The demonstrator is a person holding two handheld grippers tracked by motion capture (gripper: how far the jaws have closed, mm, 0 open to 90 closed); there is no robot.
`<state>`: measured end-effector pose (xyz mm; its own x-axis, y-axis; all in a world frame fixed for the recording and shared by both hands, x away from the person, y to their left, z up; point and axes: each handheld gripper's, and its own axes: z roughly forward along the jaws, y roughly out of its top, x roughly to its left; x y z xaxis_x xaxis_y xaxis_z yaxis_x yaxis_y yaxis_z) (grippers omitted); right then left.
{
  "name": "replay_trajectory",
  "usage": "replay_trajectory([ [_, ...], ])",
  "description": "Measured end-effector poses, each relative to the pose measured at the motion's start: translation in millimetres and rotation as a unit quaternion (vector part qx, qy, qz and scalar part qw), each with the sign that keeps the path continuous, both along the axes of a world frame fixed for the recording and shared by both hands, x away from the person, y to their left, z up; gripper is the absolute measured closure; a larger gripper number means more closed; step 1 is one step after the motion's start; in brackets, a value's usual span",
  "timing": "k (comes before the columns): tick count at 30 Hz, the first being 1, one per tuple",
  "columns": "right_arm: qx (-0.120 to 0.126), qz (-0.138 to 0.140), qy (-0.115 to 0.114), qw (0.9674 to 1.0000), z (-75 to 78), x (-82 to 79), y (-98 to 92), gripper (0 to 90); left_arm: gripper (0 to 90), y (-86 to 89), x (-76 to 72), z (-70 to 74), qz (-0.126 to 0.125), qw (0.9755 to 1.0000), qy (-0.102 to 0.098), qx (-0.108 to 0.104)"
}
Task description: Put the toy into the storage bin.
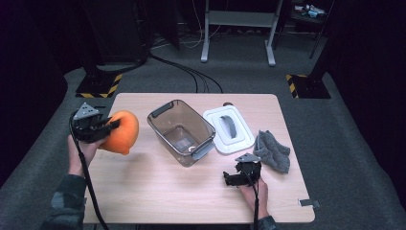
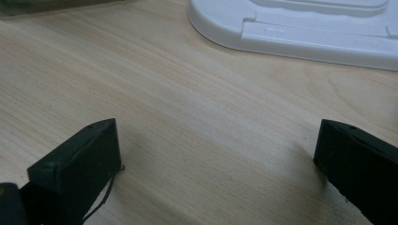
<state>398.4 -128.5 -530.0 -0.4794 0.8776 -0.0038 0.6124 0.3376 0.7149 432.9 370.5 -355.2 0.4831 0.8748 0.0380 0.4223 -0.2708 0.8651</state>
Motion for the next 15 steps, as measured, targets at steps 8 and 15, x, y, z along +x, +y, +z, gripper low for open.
replay_trajectory([
  [8,-0.003,0.004,-0.001,1.0000,-0.1,0.2,-0.7,0.2,73.6,-8.5,8.1,18.1,-0.013,0.9999,-0.012,0.001],
  [15,0.000,0.001,-0.001,1.0000,-0.1,0.1,-0.1,0.2,73.5,-23.5,17.8,32.0,-0.038,0.9989,-0.025,0.005],
])
